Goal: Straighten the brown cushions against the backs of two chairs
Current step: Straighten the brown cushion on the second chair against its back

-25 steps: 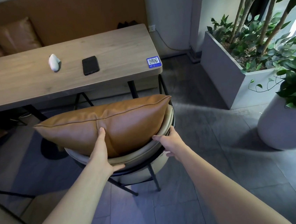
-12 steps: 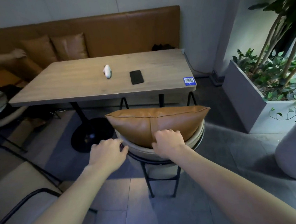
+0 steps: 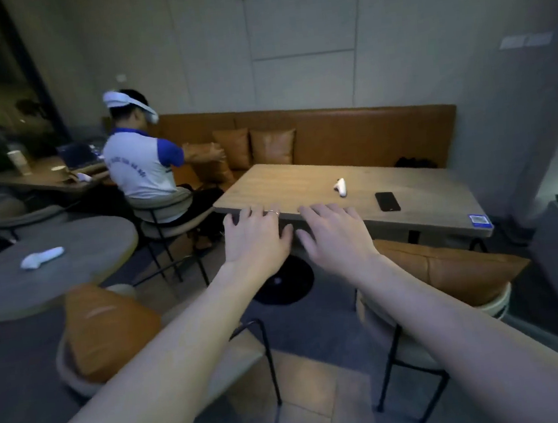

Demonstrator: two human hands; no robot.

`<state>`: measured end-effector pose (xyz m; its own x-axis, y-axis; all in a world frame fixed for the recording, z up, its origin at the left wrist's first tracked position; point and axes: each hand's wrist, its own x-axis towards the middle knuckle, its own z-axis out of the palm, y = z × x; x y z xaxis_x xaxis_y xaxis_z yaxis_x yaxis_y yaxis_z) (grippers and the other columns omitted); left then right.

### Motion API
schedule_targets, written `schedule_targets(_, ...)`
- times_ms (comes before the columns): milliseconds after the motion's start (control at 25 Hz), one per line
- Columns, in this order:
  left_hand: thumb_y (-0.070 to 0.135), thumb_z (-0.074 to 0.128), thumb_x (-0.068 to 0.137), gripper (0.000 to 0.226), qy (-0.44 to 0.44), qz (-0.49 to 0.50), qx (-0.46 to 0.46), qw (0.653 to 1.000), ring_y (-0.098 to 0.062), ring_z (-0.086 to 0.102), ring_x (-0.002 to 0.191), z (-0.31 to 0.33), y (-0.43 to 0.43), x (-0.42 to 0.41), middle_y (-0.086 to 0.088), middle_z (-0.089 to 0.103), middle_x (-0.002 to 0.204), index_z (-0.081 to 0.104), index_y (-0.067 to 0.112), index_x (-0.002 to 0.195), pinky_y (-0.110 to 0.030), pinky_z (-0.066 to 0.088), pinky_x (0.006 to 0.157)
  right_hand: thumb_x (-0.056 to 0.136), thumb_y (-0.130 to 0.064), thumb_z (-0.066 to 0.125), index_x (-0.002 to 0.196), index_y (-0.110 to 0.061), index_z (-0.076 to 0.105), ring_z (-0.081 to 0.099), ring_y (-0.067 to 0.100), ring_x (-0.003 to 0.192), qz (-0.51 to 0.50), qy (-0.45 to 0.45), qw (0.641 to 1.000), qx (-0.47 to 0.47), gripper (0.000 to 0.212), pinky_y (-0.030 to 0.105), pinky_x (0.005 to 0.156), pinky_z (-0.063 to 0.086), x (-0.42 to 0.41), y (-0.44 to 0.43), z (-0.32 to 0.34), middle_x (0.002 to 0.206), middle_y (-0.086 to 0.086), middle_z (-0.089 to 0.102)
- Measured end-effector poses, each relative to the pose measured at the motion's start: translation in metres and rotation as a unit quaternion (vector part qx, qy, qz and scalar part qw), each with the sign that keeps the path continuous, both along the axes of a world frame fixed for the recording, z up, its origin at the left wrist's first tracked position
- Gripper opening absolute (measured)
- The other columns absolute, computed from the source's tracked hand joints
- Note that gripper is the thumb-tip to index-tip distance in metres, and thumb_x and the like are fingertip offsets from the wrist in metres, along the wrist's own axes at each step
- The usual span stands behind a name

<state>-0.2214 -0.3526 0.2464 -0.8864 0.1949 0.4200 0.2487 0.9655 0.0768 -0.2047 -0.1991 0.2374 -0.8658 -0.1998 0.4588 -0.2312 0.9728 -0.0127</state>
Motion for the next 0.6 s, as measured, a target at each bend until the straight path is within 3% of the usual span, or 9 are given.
schedule_targets(120,0.047,0.041,0.105,0.061,0.022,0.027,0.026,0.999,-0.029,0.031,0.152,0.04,-0.07,0.031,-0.009,0.043,0.162,0.036,0.017,0.158,-0.055,0.024,0.119,0.101,-0.034,0.055,0.141,-0.011,0.059,0.066,0.039,0.115,0.035,0.045,0.998,0.002,0.046,0.049,0.088,0.05,0.018,-0.074,0.03,0.126,0.013,0.071)
schedule_targets(280,0.052,0.036,0.106,0.068,0.033,0.08,0.031,0.996,-0.039,0.013,0.158,0.069,-0.164,0.066,-0.012,0.021,0.172,0.017,0.025,0.165,-0.059,0.017,0.123,0.103,-0.04,0.052,0.153,-0.014,0.048,0.059,0.036,0.129,0.078,0.06,0.995,0.001,0.057,0.051,0.098,0.05,0.035,-0.159,0.063,0.142,0.012,0.064)
schedule_targets(400,0.054,0.035,0.105,0.067,0.019,0.118,0.036,0.992,-0.046,0.011,0.156,0.078,-0.216,0.078,-0.015,0.016,0.173,0.015,0.03,0.165,-0.06,0.015,0.123,0.104,-0.043,0.049,0.159,-0.018,0.04,0.055,0.034,0.135,0.091,0.053,0.994,0.0,0.061,0.049,0.102,0.044,0.034,-0.203,0.075,0.149,0.011,0.058)
schedule_targets(600,0.054,0.035,0.106,0.066,-0.009,0.168,0.065,0.984,-0.045,0.006,0.157,0.073,-0.278,0.077,-0.013,0.012,0.174,0.015,0.031,0.165,-0.063,0.016,0.123,0.106,-0.046,0.043,0.163,-0.021,0.03,0.046,0.032,0.144,0.113,0.028,0.993,-0.033,0.063,0.05,0.11,0.039,0.023,-0.269,0.068,0.16,0.01,0.048)
